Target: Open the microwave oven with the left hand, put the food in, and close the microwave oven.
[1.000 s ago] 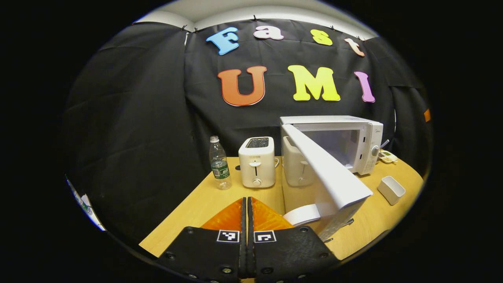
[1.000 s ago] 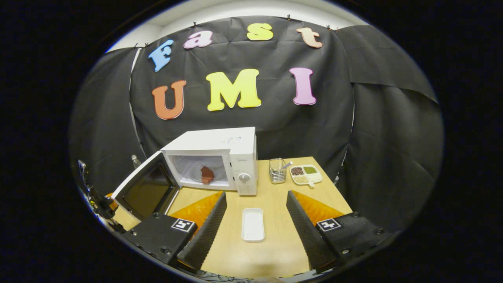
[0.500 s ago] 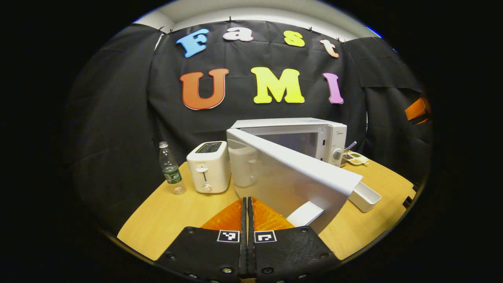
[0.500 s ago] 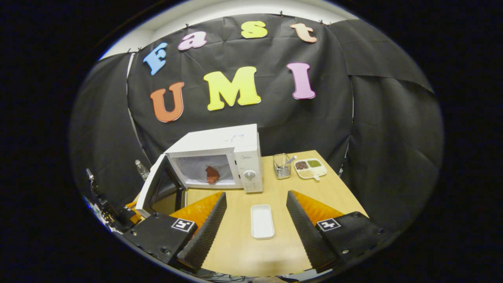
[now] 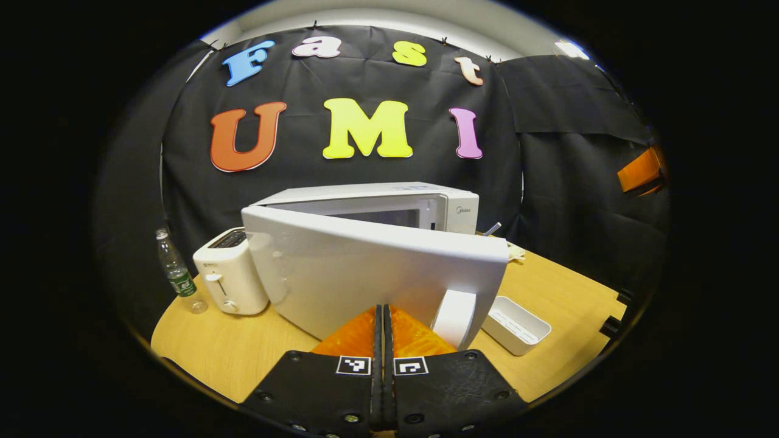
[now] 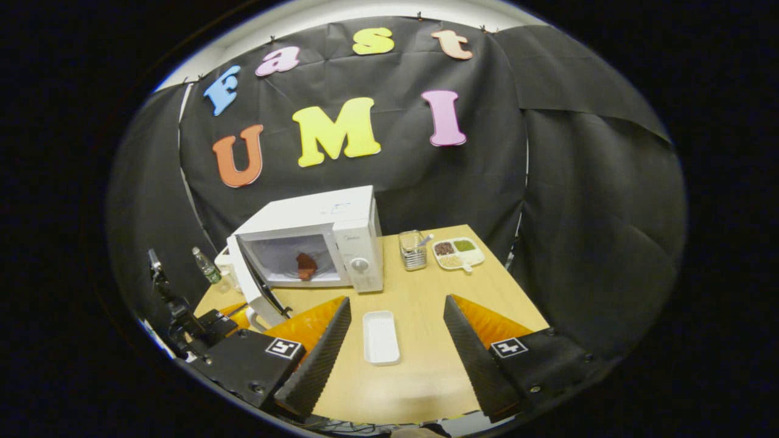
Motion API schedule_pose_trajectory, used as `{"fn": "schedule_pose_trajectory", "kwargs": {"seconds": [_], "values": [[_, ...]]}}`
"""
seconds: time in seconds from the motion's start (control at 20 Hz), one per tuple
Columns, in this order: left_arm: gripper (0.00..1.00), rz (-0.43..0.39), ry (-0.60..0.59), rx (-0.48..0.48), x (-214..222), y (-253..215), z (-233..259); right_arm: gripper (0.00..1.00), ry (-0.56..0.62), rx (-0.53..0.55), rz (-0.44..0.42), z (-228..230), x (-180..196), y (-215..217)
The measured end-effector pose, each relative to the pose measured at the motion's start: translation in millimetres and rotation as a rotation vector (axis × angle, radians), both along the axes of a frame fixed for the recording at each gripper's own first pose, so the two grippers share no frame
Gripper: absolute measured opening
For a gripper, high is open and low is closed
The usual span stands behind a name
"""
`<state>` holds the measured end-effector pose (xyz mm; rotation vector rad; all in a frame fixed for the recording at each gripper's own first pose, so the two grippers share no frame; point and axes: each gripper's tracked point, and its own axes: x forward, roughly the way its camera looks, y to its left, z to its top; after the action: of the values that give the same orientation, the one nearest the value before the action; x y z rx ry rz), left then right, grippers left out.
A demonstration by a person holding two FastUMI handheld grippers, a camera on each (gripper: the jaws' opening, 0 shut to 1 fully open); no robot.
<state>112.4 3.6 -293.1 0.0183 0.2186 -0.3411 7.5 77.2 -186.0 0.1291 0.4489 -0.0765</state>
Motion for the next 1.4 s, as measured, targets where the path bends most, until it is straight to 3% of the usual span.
{"fn": "schedule_pose_trajectory", "kwargs": {"seconds": [0.05,0.1,0.6,0.65,0.7,0.75,0.8,0.85,0.9,0.95,1.0,1.05,1.4], "values": [[0.09,-0.012,0.000,0.003,6.4,-9.7,-1.1,0.91,0.002,0.001,-0.015,1.0,0.8,-7.2],[0.00,-0.027,0.002,0.002,14.4,-19.9,-0.9,0.91,0.005,0.001,-0.023,0.2,2.0,-12.4],[0.00,-0.051,-0.001,-0.006,95.2,-80.6,-2.6,0.91,0.030,-0.003,-0.072,-0.9,23.2,-54.0],[0.09,-0.049,-0.001,-0.004,103.0,-83.0,-2.6,0.91,0.034,0.000,-0.075,-1.9,25.0,-56.1],[0.00,-0.042,-0.002,-0.002,110.4,-85.1,-2.1,0.91,0.040,0.004,-0.076,-2.9,27.1,-57.7],[0.00,-0.039,-0.005,-0.005,117.4,-87.3,-1.1,0.98,0.043,0.011,-0.075,-3.7,29.1,-58.5],[0.00,-0.037,-0.007,-0.006,124.4,-90.3,-0.3,0.98,0.045,0.021,-0.067,-4.6,31.3,-57.7],[0.00,-0.034,-0.008,-0.001,130.3,-92.4,-0.6,0.91,0.046,0.022,-0.064,-5.3,33.6,-58.8],[0.00,-0.033,-0.009,0.002,135.9,-94.5,0.0,0.98,0.051,0.018,-0.066,-7.4,36.2,-61.3],[0.00,-0.033,-0.011,0.003,140.3,-96.4,0.7,0.91,0.051,0.020,-0.067,-7.2,38.9,-62.4],[0.00,-0.030,-0.017,0.004,144.3,-96.2,2.4,0.98,0.052,0.025,-0.068,-6.9,40.9,-63.3],[0.00,-0.030,-0.010,0.000,145.0,-97.3,0.7,0.91,0.055,0.026,-0.068,-7.7,43.2,-63.7],[0.00,-0.025,-0.015,-0.008,147.5,-96.2,2.0,0.91,0.071,0.030,-0.061,-11.9,57.6,-61.5]]}}
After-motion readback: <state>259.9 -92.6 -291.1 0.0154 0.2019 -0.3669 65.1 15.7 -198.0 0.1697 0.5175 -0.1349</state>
